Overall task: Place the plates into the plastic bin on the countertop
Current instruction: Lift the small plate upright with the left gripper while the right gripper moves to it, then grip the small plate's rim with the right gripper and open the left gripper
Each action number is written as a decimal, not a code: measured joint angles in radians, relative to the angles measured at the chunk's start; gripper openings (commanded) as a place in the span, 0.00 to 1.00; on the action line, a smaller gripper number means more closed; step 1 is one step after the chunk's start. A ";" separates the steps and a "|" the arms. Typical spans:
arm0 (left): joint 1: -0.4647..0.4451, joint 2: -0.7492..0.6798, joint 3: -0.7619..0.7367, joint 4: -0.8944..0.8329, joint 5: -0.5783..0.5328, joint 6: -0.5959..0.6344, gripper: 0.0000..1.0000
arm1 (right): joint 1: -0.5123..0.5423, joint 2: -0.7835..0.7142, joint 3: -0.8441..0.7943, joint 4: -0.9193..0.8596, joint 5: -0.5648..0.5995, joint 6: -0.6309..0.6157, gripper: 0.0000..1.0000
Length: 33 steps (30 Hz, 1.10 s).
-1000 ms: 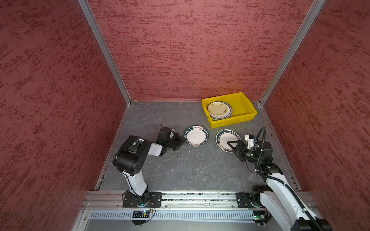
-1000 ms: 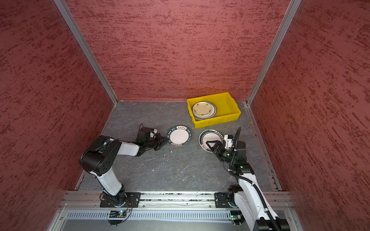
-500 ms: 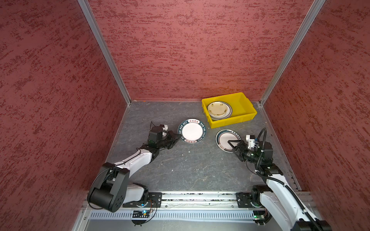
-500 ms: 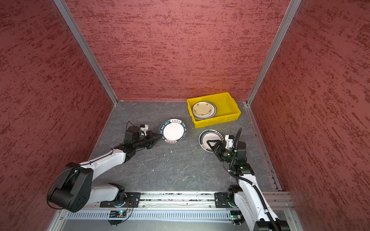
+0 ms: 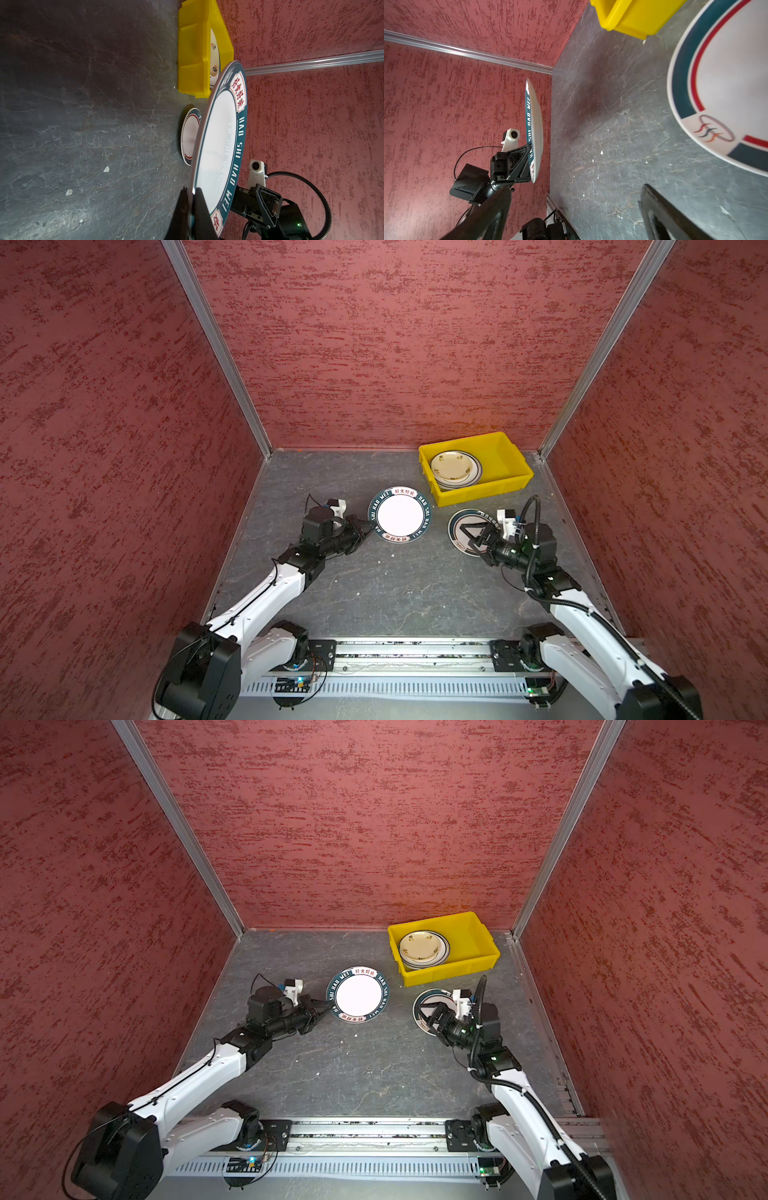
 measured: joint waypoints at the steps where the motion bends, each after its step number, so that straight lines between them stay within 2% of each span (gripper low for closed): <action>1: -0.004 0.003 0.002 0.000 0.001 0.000 0.00 | 0.015 0.017 0.008 0.013 0.004 0.006 0.97; 4: -0.019 0.026 0.016 0.001 0.007 0.000 0.00 | 0.056 0.071 0.038 0.048 0.019 0.020 0.96; 10: -0.068 0.090 0.045 0.033 0.014 0.000 0.00 | 0.121 0.187 0.133 0.090 0.044 0.028 0.85; 15: -0.101 0.122 0.050 0.056 0.027 0.000 0.00 | 0.164 0.299 0.227 0.079 0.061 0.009 0.66; 20: -0.110 0.122 0.048 0.078 0.026 -0.003 0.00 | 0.179 0.335 0.263 0.066 0.070 -0.008 0.52; 29: -0.111 0.116 0.005 0.122 0.025 -0.028 0.00 | 0.184 0.347 0.264 0.047 0.088 -0.019 0.09; 33: -0.109 0.088 -0.004 0.121 0.017 -0.037 0.00 | 0.193 0.368 0.264 0.008 0.106 -0.030 0.00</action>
